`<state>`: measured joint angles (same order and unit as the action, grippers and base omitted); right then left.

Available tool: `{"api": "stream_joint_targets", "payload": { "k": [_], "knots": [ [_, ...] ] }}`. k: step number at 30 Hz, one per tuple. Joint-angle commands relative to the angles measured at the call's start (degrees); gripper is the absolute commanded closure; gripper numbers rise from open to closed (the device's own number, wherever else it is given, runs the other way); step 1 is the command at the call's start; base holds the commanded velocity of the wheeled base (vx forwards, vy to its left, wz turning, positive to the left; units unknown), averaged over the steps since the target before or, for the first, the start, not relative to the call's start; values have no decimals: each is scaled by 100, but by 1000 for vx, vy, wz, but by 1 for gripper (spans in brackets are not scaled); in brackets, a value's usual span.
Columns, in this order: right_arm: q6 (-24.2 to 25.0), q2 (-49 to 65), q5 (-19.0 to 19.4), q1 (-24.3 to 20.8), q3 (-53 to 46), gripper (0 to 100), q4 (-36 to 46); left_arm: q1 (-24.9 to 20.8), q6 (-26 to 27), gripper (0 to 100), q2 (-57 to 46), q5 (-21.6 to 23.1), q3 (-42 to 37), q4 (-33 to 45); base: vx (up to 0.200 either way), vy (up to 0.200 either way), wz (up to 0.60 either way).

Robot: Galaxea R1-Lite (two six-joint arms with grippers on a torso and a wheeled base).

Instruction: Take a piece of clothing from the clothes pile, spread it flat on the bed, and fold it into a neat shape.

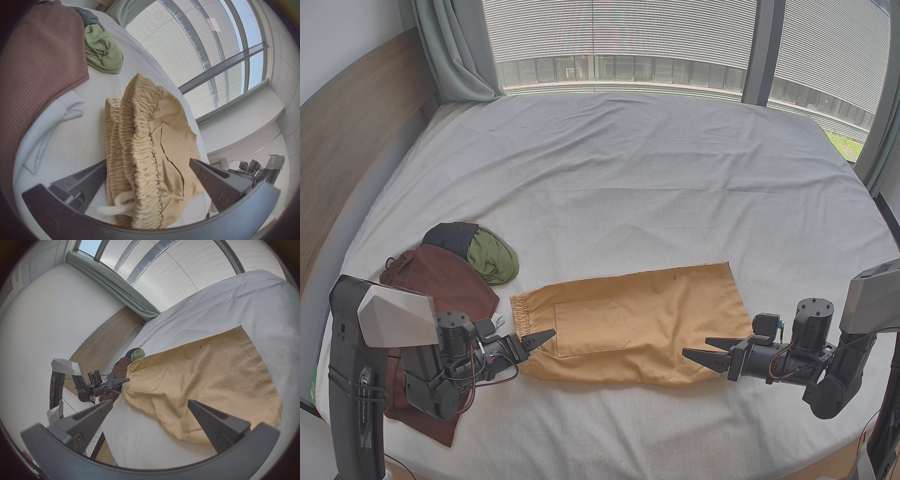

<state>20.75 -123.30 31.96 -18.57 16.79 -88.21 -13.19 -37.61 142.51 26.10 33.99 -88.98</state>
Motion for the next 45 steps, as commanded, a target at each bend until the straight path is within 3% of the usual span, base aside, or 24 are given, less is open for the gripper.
{"api": "stream_joint_targets", "payload": {
  "k": [1, 9, 10, 22, 45],
  "knots": [
    [-1, -19, 3, -7, 0, 0, -3, -43, -10, 0, -4, -8, 29, -14, 0, 0, 0],
    [-1, -19, -6, -7, 0, 0, -3, -61, -10, 0, 14, -17, 38, -14, 0, 0, 0],
    [-1, -19, -6, -7, 0, 0, -3, -52, -10, 100, 14, -17, 38, -14, 0, 0, 0],
    [-9, -116, -15, 11, 35, 0, -3, -43, -18, 100, -4, 0, 38, -14, 0, 0, 0],
    [-431, -1425, -15, 424, 325, 0, -12, 124, 25, 100, -21, 36, 161, -14, 0, 0, 0]
  ]
}}
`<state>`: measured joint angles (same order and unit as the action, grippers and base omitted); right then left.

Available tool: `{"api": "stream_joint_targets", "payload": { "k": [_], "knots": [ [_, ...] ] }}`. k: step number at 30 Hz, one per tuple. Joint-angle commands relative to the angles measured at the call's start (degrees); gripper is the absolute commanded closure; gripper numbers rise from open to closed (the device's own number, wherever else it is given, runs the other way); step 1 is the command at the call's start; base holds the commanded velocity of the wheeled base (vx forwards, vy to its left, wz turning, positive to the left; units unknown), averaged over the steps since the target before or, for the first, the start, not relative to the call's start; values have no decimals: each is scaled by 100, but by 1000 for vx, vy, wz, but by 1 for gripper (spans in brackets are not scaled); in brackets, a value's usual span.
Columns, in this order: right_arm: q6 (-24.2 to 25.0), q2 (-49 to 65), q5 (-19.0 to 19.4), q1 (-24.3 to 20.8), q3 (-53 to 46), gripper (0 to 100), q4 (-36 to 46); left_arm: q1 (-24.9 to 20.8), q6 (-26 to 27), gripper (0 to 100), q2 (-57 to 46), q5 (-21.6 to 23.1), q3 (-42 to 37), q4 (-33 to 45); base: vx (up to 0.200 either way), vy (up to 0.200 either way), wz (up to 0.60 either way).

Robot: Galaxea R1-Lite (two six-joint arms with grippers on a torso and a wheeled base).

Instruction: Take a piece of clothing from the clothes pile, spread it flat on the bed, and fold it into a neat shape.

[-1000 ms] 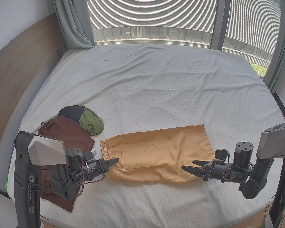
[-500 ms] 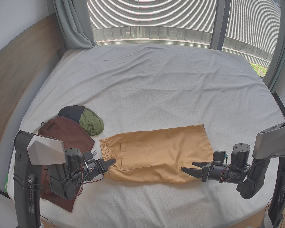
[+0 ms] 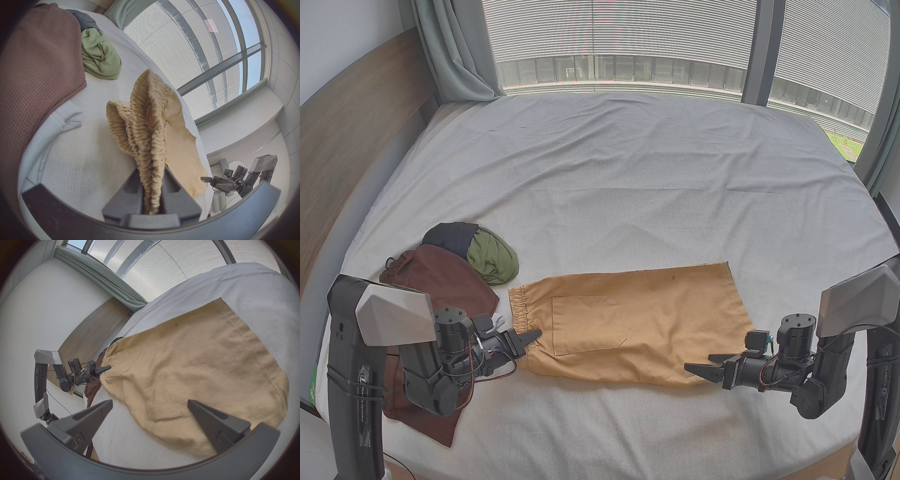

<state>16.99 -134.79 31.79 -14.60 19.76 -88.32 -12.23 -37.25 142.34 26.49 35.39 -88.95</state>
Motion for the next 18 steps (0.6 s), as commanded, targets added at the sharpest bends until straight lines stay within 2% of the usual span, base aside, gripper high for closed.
{"api": "stream_joint_targets", "payload": {
  "k": [1, 11, 18],
  "knots": [
    [-73, -320, 2, 28, 37, 0, -1, 27, -1, 100, -4, -4, 21, -17, 0, 0, 0],
    [-109, -390, 2, 63, 72, 0, -1, 98, 16, 100, 13, 32, 56, -25, 0, 0, 0],
    [-100, -126, 2, 28, 54, 0, -1, 194, 16, 100, -198, 410, -50, -25, 0, 0, 0]
  ]
}}
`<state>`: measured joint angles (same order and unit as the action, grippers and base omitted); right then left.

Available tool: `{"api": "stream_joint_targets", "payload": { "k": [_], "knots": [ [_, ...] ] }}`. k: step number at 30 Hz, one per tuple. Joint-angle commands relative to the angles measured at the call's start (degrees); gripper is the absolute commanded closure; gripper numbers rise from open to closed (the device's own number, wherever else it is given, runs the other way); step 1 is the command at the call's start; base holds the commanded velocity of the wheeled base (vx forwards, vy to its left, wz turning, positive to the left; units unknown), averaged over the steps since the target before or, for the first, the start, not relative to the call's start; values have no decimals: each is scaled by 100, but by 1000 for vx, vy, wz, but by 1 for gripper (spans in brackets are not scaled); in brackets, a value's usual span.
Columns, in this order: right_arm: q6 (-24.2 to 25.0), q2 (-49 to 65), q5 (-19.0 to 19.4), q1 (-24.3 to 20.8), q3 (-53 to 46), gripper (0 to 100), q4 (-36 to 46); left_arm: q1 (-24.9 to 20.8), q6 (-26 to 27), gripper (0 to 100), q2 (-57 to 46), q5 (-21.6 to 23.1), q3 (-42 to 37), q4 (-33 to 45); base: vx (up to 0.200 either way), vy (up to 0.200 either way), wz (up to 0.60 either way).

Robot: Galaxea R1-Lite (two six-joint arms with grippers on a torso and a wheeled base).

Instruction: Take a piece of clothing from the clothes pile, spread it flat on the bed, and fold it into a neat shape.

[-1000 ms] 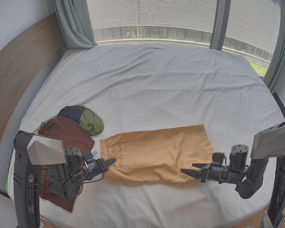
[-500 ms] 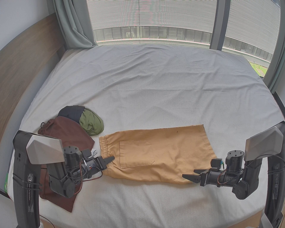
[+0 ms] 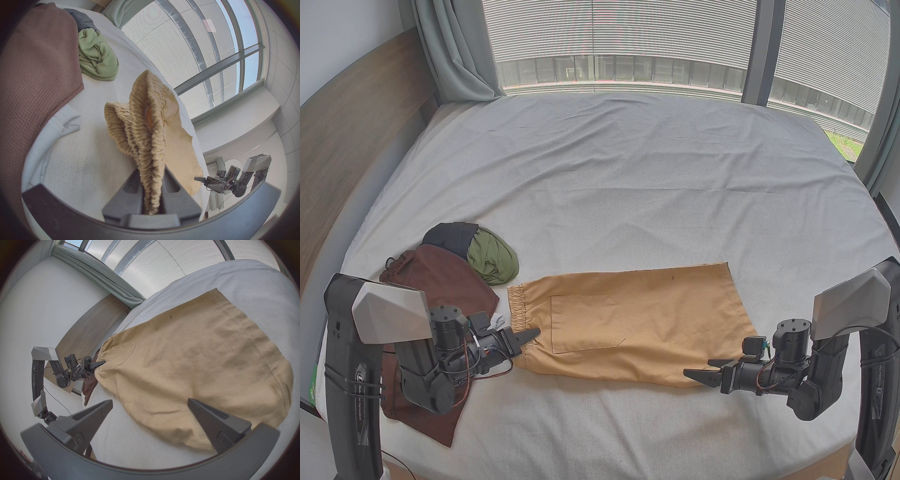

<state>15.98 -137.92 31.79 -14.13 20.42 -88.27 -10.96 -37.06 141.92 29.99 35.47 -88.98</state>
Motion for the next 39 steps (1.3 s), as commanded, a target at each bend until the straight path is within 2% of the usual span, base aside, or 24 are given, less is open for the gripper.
{"api": "stream_joint_targets", "payload": {
  "k": [1, 7, 17, 25, 32, 39],
  "knots": [
    [1, 240, 11, -20, -20, 0, -6, 76, -3, 100, -200, 68, -67, -23, 0, 0, 0],
    [10, 477, 11, -20, -12, 0, -6, 129, 6, 100, -411, 315, -181, -14, 0, 0, 0],
    [19, 591, 2, -37, -29, 0, 3, 270, 146, 100, -517, 376, -199, -14, 0, 0, 0],
    [19, 600, 2, -46, -12, 0, -6, 683, 129, 100, -921, 1343, -559, -14, 0, 0, 0],
    [19, 662, 2, -46, -20, 0, -6, 982, 102, 100, -1035, 1448, -568, -5, 0, 0, 0],
    [19, 670, 2, -46, -20, 0, -6, 1201, 85, 100, -1149, 1782, -594, -5, 0, 0, 0]
  ]
}}
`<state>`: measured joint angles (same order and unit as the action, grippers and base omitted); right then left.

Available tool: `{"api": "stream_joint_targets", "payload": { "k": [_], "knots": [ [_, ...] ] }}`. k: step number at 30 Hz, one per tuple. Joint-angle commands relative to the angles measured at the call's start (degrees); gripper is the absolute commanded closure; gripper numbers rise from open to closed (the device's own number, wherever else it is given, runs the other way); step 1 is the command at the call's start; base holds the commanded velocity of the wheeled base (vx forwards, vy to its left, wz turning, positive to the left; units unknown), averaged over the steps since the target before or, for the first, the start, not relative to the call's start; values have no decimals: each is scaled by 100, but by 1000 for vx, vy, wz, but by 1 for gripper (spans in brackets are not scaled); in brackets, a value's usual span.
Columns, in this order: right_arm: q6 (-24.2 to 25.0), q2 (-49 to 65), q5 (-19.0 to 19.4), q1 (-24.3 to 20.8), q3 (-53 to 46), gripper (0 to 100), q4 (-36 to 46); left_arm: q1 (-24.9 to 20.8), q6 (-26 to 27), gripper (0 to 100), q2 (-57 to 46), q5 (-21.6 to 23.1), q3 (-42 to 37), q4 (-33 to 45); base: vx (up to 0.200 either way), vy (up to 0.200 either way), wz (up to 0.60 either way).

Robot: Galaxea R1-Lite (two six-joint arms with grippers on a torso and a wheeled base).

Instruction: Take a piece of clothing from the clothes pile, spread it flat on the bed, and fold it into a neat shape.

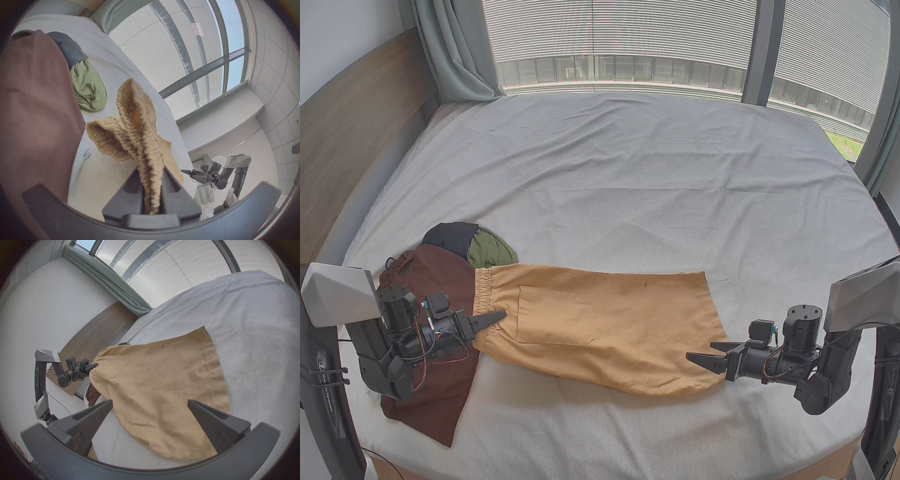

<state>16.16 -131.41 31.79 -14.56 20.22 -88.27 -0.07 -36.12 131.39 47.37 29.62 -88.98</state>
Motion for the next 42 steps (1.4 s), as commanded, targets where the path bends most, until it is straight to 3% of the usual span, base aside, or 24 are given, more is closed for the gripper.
{"api": "stream_joint_targets", "payload": {
  "k": [1, 20, 42],
  "knots": [
    [1, 19, 2, -3, -1, 0, -6, 166, -9, 100, -96, 79, -9, -5, 0, 0, 0],
    [1, 46, 2, -12, -1, 0, -6, 675, -185, 100, -254, 545, 44, -5, 0, 0, 0],
    [-8, 55, 2, -12, 17, 0, -6, 482, -167, 100, -289, 501, 0, -5, 0, 0, 0]
  ]
}}
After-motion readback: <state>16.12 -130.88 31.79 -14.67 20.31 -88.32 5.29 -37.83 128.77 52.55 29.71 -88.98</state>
